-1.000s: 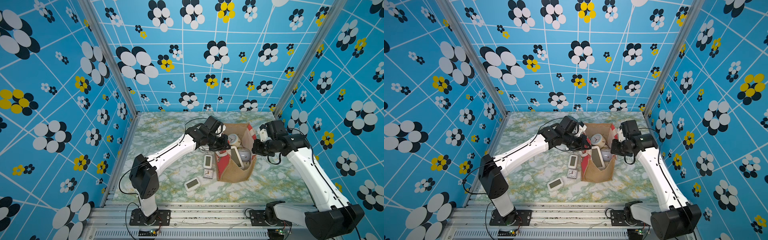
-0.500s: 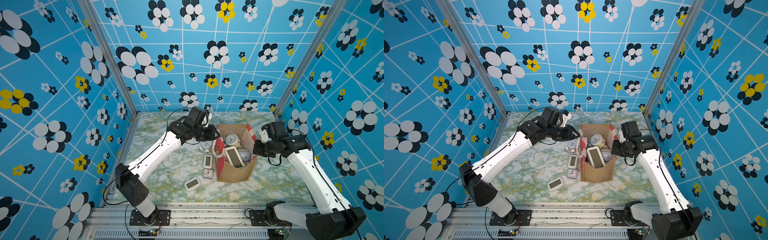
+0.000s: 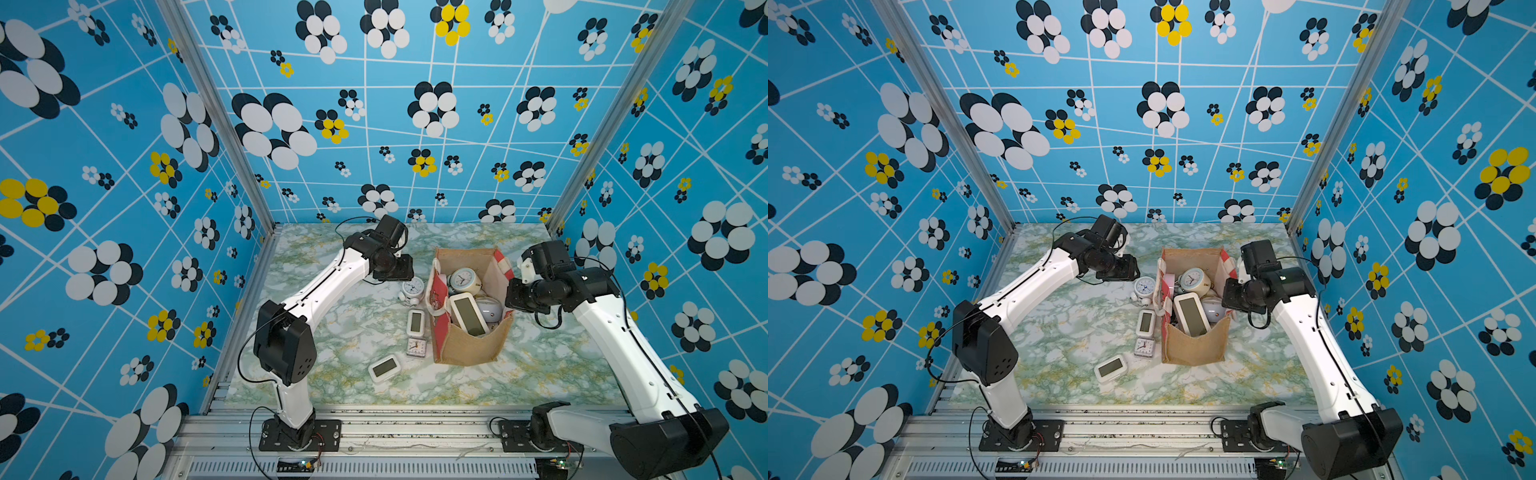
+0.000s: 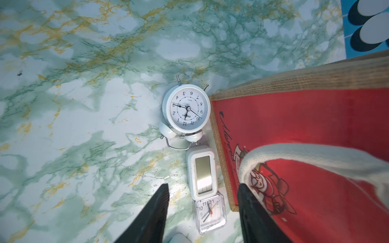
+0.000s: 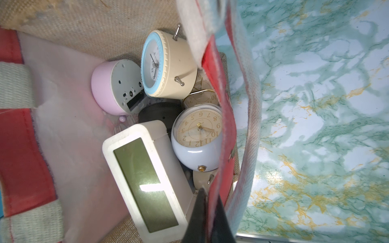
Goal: Put the alarm clock into the canvas bag
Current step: Pick up the alarm from the center of the board.
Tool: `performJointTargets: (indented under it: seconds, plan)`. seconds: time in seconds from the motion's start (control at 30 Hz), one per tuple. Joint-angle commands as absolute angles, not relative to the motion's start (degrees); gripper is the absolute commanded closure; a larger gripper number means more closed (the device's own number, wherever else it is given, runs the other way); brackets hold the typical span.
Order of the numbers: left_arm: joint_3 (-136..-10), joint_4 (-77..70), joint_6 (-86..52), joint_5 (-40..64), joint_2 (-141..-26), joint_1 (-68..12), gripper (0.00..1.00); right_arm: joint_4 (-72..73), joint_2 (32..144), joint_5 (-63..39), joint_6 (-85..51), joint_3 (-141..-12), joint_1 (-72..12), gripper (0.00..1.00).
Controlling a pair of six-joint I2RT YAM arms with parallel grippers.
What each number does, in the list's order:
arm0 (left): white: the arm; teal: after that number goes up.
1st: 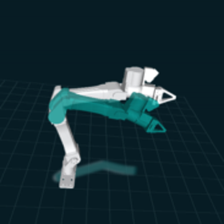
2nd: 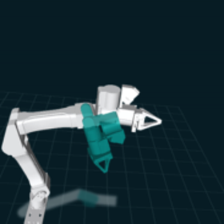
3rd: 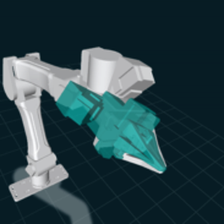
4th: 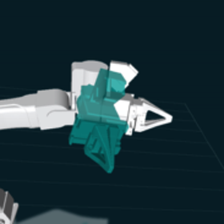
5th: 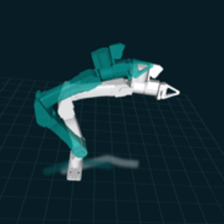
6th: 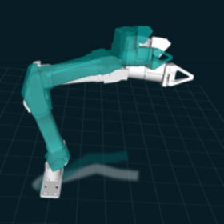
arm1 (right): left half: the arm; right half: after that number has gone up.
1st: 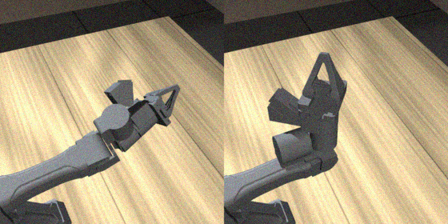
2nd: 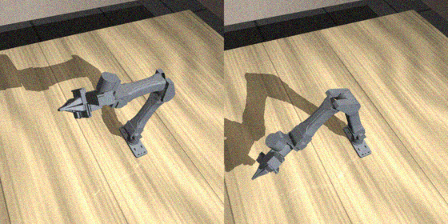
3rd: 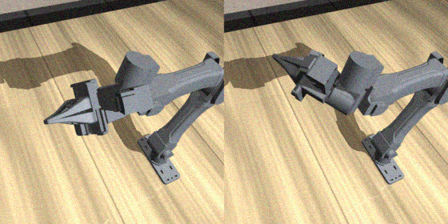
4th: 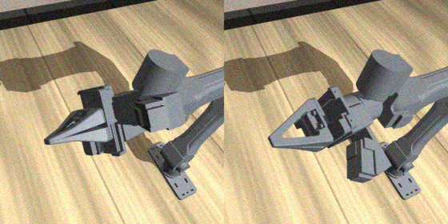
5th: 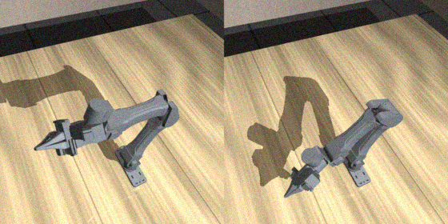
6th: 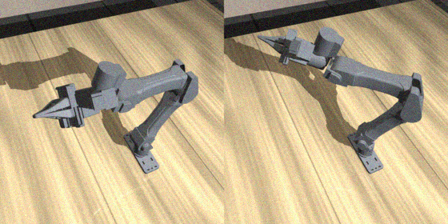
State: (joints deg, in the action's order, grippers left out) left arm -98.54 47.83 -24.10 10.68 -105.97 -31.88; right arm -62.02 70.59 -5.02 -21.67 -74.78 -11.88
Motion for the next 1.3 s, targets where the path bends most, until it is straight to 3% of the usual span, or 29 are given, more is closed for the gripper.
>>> performJointTargets:
  seconds: [0.0,0.07,0.13,0.23,0.83,1.27]
  plan:
    - [-98.54,48.3,-20.48,10.97,-109.86,-31.9,0.35,-61.13,70.84,-3.78,-21.03,-76.9,-12.27,1.0]
    - [-98.68,47.62,-19.98,11.25,-111.88,-31.91,0.28,-61.17,70.84,-3.7,-21.01,-76.93,-12.19,0.99]
    - [-99.21,47.21,-19.45,10.79,-113.89,-32.05,0.12,-61.14,71.05,-3.82,-21.1,-76.93,-12.17,0.99]
    - [-100.52,47.0,-18.38,9.26,-116.55,-32.54,0.0,-61.08,71.1,-3.87,-21.14,-76.86,-12.22,0.98]
    - [-112.36,47.29,-11.56,2.2,-130.82,-35.07,0.0,-61.35,71.2,-3.78,-21.24,-77.07,-12.18,0.96]
    - [-114.43,47.76,-10.77,2.42,-131.94,-34.97,0.28,-60.9,71.02,-3.78,-21.28,-76.47,-12.17,0.96]
